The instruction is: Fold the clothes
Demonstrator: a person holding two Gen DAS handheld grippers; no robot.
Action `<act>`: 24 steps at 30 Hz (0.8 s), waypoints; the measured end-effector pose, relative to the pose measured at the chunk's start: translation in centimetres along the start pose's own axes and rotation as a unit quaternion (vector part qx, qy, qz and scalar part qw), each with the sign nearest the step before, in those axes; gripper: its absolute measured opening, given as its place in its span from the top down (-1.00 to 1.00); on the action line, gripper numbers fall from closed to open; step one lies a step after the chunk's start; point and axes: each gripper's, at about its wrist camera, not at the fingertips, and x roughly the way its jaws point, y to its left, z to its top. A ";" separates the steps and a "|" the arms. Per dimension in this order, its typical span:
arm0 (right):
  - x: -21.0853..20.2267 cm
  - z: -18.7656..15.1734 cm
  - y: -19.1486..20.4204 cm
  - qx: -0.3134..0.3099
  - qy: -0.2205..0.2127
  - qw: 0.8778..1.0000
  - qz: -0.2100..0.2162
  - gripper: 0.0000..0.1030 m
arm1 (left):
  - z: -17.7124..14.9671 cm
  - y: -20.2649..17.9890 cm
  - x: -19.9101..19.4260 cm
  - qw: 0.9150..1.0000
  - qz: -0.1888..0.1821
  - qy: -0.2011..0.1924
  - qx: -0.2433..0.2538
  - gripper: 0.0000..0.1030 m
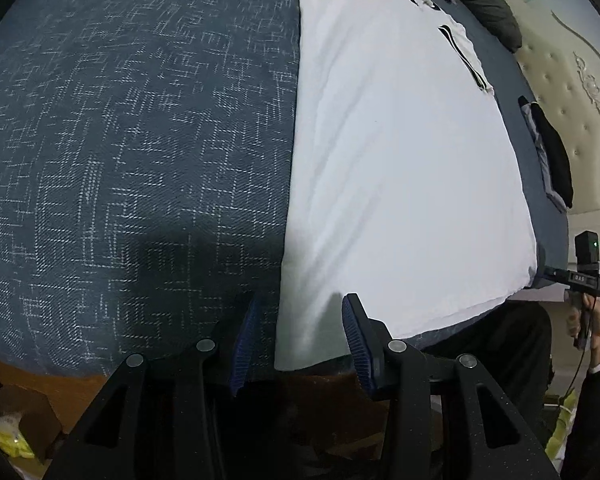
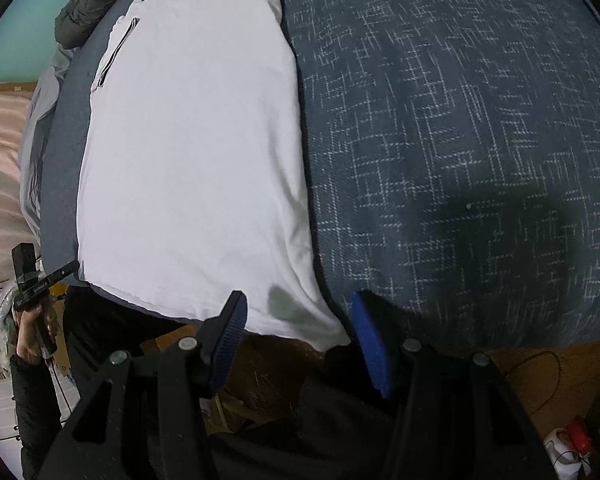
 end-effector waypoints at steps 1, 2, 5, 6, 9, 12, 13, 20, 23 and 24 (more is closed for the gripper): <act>0.1 0.0 0.0 -0.001 0.001 1.000 -0.001 -0.08 | 0.0 0.0 0.1 1.000 0.001 0.001 0.001 0.14; 0.2 0.0 0.0 -0.003 0.002 1.000 -0.003 -0.08 | 0.0 -0.1 0.2 1.000 0.001 0.001 0.001 0.23; 0.5 -0.1 0.2 -0.017 0.006 1.000 -0.012 -0.08 | 0.0 -0.3 0.4 1.000 0.002 0.003 0.004 0.53; 0.6 -0.1 0.3 -0.022 0.007 1.000 -0.015 -0.08 | -0.2 -0.3 0.5 1.000 0.000 0.005 0.007 0.58; 0.4 -0.2 0.2 -0.028 0.003 0.999 -0.016 -0.02 | -0.4 -0.5 0.6 1.000 -0.001 0.005 0.010 0.66; 0.3 -0.3 0.1 -0.032 0.004 0.999 -0.002 0.26 | -0.3 -0.8 0.6 1.000 -0.009 0.004 0.009 0.91; 0.3 -0.3 0.1 -0.035 0.006 0.999 0.004 0.47 | -0.4 -1.0 0.5 1.000 -0.010 0.003 0.011 0.92; -1.6 0.1 0.3 -0.051 -0.016 0.998 0.035 0.91 | 0.1 -2.0 -1.4 0.999 -0.017 -0.015 0.025 0.94; -3.5 0.7 0.6 -0.057 -0.037 0.997 0.047 0.93 | 0.7 -2.8 -2.6 0.999 -0.020 -0.027 0.034 0.94; -4.3 1.1 0.7 -0.058 -0.045 0.996 0.049 0.93 | 1.0 -3.1 -3.0 0.999 -0.021 -0.031 0.037 0.94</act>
